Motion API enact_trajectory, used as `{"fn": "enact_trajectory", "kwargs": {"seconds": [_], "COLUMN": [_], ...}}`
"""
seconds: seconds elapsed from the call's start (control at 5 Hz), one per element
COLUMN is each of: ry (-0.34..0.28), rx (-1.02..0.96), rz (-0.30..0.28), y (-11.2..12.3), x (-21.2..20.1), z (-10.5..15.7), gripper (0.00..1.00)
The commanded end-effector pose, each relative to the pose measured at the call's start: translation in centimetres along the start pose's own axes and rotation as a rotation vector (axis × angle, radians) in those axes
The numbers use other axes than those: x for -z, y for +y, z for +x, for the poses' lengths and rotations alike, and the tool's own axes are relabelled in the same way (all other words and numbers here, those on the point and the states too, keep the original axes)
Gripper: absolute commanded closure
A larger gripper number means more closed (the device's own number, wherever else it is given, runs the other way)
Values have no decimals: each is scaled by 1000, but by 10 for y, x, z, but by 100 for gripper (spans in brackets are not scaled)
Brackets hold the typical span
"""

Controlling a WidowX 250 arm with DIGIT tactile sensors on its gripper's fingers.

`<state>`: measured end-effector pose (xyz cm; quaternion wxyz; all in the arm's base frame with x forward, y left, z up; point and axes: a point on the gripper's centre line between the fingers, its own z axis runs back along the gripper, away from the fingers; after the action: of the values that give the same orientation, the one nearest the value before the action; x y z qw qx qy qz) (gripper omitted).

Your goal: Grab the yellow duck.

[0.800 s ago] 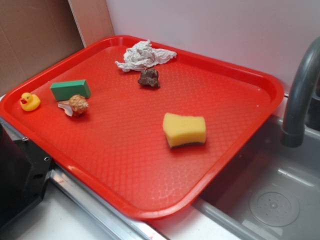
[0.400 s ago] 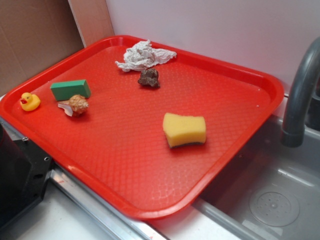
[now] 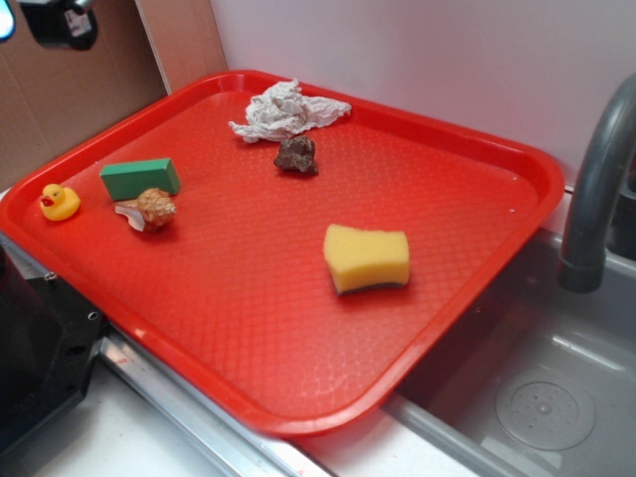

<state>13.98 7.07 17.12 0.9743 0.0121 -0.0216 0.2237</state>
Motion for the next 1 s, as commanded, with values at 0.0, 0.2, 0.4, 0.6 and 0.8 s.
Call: {"fn": "enact_trajectory", "kwargs": {"seconds": [0.0,0.2,0.4,0.6,0.8], "ry": [-54,-9,52,53,20], "rx": [425,638,667,763,801], "rz": [23,36,90,121,93], "y": [44,61,73,79,75], "x": [37,51,71,92,106], "z": [23,16,9,7,15], "gripper": [0,0,0,0,0]}}
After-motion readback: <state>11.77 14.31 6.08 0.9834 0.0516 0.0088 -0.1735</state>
